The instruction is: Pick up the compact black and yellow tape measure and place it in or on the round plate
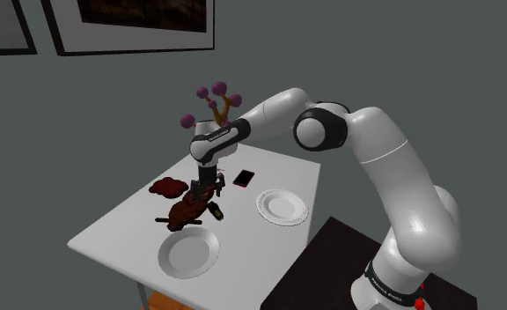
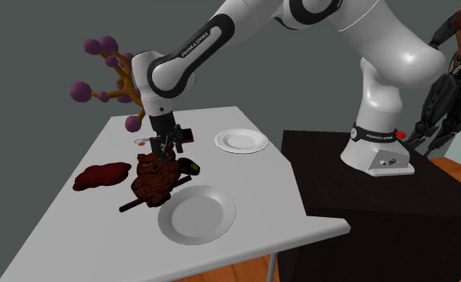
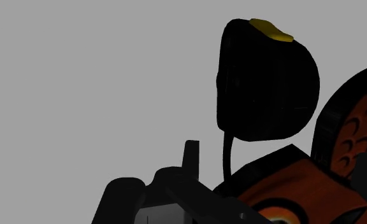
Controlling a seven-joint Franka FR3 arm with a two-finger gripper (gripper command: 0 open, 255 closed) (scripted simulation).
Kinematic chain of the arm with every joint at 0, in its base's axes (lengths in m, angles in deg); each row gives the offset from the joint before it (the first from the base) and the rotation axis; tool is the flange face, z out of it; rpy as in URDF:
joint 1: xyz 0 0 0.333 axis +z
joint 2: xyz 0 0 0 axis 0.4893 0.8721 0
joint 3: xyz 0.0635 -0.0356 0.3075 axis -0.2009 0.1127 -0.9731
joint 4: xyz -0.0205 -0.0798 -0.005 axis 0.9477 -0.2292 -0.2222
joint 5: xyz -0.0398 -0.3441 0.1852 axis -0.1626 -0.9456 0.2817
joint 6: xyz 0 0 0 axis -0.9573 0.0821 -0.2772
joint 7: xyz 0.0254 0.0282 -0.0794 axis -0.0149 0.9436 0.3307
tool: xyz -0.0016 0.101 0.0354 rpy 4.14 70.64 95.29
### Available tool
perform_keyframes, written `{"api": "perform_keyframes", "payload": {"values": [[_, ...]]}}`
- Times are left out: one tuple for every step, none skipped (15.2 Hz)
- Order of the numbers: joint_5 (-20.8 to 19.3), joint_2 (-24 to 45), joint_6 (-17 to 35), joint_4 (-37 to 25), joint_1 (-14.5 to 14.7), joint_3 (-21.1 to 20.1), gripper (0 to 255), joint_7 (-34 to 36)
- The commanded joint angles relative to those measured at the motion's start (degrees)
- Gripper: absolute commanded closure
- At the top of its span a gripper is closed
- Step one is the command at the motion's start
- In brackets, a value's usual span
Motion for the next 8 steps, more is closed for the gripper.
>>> {"api": "perform_keyframes", "payload": {"values": [[-0.16,2.15,0.17,0.91,-0.05,0.24,0,-0.11],[-0.13,2.15,0.16,0.91,-0.03,0.27,0,-0.13],[-0.03,1.36,1.51,3.04,0.09,0.18,255,-0.05],[-0.12,2.76,1.04,1.12,0.29,0.20,255,0.12],[-0.19,3.52,0.57,-0.12,0.36,0.24,255,0.20],[-0.17,3.30,1.59,1.22,0.00,0.31,255,-0.31],[-0.18,2.98,1.19,1.21,-0.61,0.44,255,-0.97],[-0.22,4.27,0.81,-0.53,-0.44,0.43,255,-0.83]]}}
